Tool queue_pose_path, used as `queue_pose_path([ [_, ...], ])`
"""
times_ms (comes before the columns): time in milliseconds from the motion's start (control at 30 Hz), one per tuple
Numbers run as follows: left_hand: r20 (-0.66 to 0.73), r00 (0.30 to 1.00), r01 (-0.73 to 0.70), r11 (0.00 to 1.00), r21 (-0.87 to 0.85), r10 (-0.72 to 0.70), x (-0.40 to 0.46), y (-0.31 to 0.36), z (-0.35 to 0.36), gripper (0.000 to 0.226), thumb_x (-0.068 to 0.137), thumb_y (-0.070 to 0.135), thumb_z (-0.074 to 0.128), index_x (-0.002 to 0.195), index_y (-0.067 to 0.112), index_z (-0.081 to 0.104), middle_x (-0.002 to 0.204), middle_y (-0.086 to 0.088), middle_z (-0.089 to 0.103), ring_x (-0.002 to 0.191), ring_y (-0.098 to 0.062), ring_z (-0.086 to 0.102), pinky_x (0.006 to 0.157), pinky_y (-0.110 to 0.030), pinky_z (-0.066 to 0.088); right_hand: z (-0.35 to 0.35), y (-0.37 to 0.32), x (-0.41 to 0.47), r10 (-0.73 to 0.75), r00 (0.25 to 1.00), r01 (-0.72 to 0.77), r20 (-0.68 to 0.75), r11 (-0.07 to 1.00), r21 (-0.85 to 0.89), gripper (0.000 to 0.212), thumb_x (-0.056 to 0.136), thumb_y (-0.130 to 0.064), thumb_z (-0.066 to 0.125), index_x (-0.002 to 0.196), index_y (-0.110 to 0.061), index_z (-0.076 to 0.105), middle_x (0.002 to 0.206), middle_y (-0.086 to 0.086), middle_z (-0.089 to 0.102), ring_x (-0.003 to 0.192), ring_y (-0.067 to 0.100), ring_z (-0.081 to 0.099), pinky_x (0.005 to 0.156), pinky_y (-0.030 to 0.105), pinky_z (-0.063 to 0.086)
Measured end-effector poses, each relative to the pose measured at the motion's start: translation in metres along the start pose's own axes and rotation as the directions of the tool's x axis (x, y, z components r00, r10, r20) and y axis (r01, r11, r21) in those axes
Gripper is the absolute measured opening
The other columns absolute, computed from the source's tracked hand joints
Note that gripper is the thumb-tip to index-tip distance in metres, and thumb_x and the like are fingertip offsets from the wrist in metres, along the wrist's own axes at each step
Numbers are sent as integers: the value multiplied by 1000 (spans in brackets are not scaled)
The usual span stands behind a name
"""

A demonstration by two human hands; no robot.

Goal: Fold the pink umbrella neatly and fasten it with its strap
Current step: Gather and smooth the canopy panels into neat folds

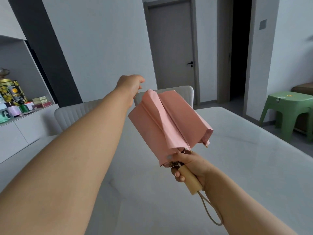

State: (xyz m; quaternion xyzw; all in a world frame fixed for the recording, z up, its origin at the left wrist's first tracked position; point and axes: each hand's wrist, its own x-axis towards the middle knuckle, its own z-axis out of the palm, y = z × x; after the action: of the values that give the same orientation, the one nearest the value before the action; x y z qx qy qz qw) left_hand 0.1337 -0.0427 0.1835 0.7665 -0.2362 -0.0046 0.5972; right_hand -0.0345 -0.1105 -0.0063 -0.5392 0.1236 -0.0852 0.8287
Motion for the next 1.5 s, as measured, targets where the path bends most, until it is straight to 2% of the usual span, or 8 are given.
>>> queue_pose_path([
  [133, -82, 979, -174, 975, 137, 186, -42, -25, 16, 31, 84, 39, 58, 72, 12, 51, 69, -4, 48, 68, -25, 46, 66, -35, 39, -1, -1, 1, -21, 998, 23, -54, 999, 38, 13, 86, -2, 62, 96, 1, 56, 78, 19, 61, 43, 19, 49, 37, 22, 40],
  [300, 123, 985, -143, 975, 167, 123, -111, -60, 32, 68, 78, 67, 49, 82, 0, 60, 83, -14, 68, 86, -33, 63, 80, -45, 51, -4, -2, 2, -21, 988, 36, -152, 994, 101, 8, 87, -3, 60, 93, 0, 56, 86, 23, 59, 43, 18, 48, 36, 21, 40],
  [467, 256, 949, -232, 958, 170, 184, -135, -82, 47, 40, 71, 57, 75, 89, 22, 67, 81, 11, 70, 79, -10, 67, 69, -30, 55, -8, -3, 1, -20, 991, 38, -135, 991, 130, 10, 89, -8, 59, 89, 2, 62, 83, 22, 59, 45, 15, 49, 37, 20, 41],
  [700, 145, 907, -422, 852, 309, 396, -128, -81, 60, 43, 88, 43, 65, 64, 7, 60, 62, -3, 67, 64, -25, 63, 60, -38, 52, -10, -4, -1, 1, 986, 20, -166, 992, 127, 6, 88, -5, 59, 88, 0, 62, 73, 18, 62, 44, 16, 49, 36, 20, 41],
  [867, 133, 874, -484, 814, 321, 467, -134, -66, 65, 49, 86, 45, 67, 55, 13, 47, 56, -4, 62, 53, -20, 54, 49, -29, 41, -11, -3, -1, 25, 976, -3, -217, 995, 99, 9, 89, -7, 61, 91, 3, 60, 67, 15, 64, 44, 16, 51, 38, 22, 45],
  [1033, 136, 891, -454, 833, 315, 434, -144, -71, 68, 51, 87, 41, 67, 53, 19, 38, 44, 7, 41, 43, -12, 39, 44, -22, 31, -10, -5, -2, -31, 979, 48, -201, 995, 82, 12, 90, -6, 58, 79, -1, 60, 57, 9, 62, 44, 16, 51, 39, 22, 44],
  [1333, 243, 920, -362, 902, 235, 306, -159, -72, 64, 33, 85, 27, 66, 58, 21, 47, 54, 7, 53, 52, -9, 49, 49, -20, 39, -11, -3, 0, -110, 974, 109, -197, 994, -13, 7, 89, -3, 55, 86, -1, 60, 56, 8, 60, 45, 18, 53, 40, 24, 43],
  [1500, 31, 960, -279, 950, 137, 277, -116, -37, 47, 31, 90, 38, 56, 68, 16, 54, 64, 9, 58, 68, -14, 54, 59, -27, 36, -10, -3, -1, -104, 976, 102, -189, 995, -25, 10, 85, -1, 59, 95, 1, 59, 75, 15, 64, 44, 18, 51, 41, 25, 43],
])
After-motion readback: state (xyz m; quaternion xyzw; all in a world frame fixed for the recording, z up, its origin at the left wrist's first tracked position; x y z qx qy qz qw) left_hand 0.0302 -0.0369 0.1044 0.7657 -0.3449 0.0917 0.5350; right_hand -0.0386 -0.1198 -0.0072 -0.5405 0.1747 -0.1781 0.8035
